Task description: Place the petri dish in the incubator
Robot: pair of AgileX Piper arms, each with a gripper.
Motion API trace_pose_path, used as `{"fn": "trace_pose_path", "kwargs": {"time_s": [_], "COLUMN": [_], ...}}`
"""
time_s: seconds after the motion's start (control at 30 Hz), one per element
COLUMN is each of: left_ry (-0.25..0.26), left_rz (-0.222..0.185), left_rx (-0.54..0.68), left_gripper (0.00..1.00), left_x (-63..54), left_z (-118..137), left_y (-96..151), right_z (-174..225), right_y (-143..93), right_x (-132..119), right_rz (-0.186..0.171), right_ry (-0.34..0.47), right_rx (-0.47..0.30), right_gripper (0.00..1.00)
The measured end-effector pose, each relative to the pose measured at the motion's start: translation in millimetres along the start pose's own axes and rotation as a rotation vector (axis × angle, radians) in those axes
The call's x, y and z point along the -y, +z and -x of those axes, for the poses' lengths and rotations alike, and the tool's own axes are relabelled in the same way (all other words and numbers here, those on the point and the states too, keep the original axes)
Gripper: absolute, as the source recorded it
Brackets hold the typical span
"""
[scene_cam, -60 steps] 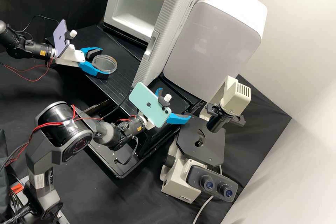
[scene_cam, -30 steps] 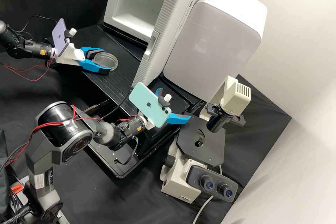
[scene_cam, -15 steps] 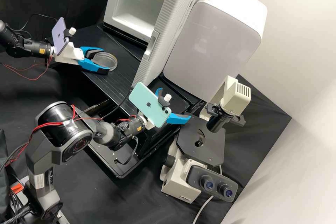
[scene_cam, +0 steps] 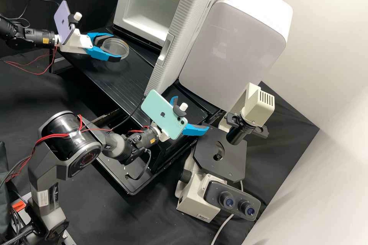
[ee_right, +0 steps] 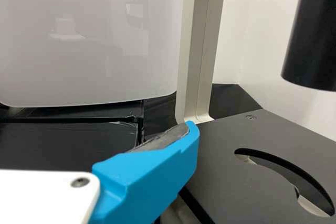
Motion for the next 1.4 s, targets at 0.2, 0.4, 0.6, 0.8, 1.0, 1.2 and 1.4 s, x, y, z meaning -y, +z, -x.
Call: {"fn": "trace_pose_path", "kwargs": {"time_s": [0.2, 0.4, 0.6, 0.8, 1.0, 1.2, 1.4], "left_ry": [0.002, 0.021, 0.074, 0.130, 0.127, 0.132, 0.105], "left_rz": [-0.001, -0.006, -0.014, -0.057, -0.019, 0.016, 0.018], "left_rx": [0.000, 0.002, 0.000, -0.040, -0.093, -0.128, -0.172], "left_gripper": [0.00, 0.00, 0.00, 0.00, 0.00, 0.00, 0.00], "left_x": [-1.3, -8.9, -29.5, -52.7, -66.6, -76.3, -84.0], "left_z": [1, -1, -11, -32, -57, -77, -101], "left_y": [0, 2, 4, 1, -5, -10, -12], "right_z": [0, 0, 0, 0, 0, 0, 0], "right_y": [0, 0, 0, 0, 0, 0, 0], "right_x": [0, 0, 0, 0, 0, 0, 0], "right_rz": [0.000, 0.000, 0.000, 0.000, 0.000, 0.000, 0.000], "right_ry": [0.000, 0.000, 0.000, 0.000, 0.000, 0.000, 0.000], "right_rx": [0.000, 0.000, 0.000, 0.000, 0.000, 0.000, 0.000], "right_gripper": [1.00, 1.00, 1.00, 1.00, 1.00, 1.00, 1.00]}}
